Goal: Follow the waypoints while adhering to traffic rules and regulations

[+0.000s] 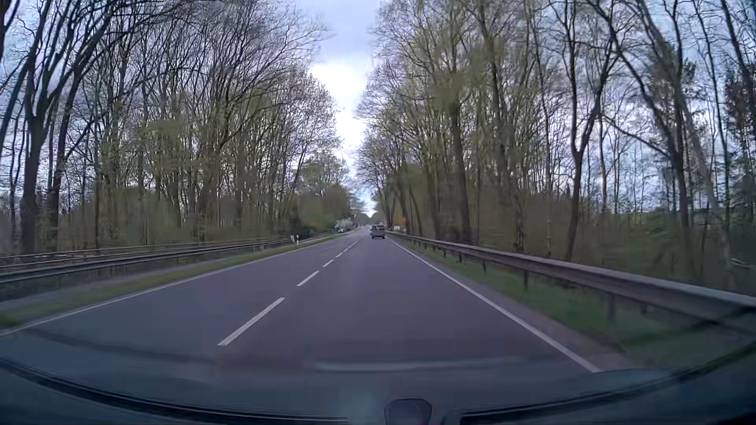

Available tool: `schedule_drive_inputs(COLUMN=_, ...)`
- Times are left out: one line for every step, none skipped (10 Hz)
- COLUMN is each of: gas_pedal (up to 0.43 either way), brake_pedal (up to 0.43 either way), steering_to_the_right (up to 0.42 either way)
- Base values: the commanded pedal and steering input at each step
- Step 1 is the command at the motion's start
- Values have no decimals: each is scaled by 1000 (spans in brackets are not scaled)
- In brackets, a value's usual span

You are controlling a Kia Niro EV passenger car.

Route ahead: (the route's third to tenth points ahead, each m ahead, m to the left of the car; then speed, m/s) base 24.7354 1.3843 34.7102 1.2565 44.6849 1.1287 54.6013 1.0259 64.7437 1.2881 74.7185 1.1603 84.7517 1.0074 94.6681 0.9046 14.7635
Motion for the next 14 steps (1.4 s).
schedule_drive_inputs(gas_pedal=0, brake_pedal=0, steering_to_the_right=-4)
schedule_drive_inputs(gas_pedal=0, brake_pedal=0, steering_to_the_right=-4)
schedule_drive_inputs(gas_pedal=0, brake_pedal=0, steering_to_the_right=-4)
schedule_drive_inputs(gas_pedal=0, brake_pedal=0, steering_to_the_right=-4)
schedule_drive_inputs(gas_pedal=0, brake_pedal=0, steering_to_the_right=-4)
schedule_drive_inputs(gas_pedal=0, brake_pedal=0, steering_to_the_right=-4)
schedule_drive_inputs(gas_pedal=0, brake_pedal=0, steering_to_the_right=-4)
schedule_drive_inputs(gas_pedal=0, brake_pedal=0, steering_to_the_right=-4)
schedule_drive_inputs(gas_pedal=0, brake_pedal=0, steering_to_the_right=-4)
schedule_drive_inputs(gas_pedal=0, brake_pedal=0, steering_to_the_right=-4)
schedule_drive_inputs(gas_pedal=0, brake_pedal=0, steering_to_the_right=-4)
schedule_drive_inputs(gas_pedal=0, brake_pedal=0, steering_to_the_right=-4)
schedule_drive_inputs(gas_pedal=0, brake_pedal=0, steering_to_the_right=-4)
schedule_drive_inputs(gas_pedal=0, brake_pedal=0, steering_to_the_right=-4)
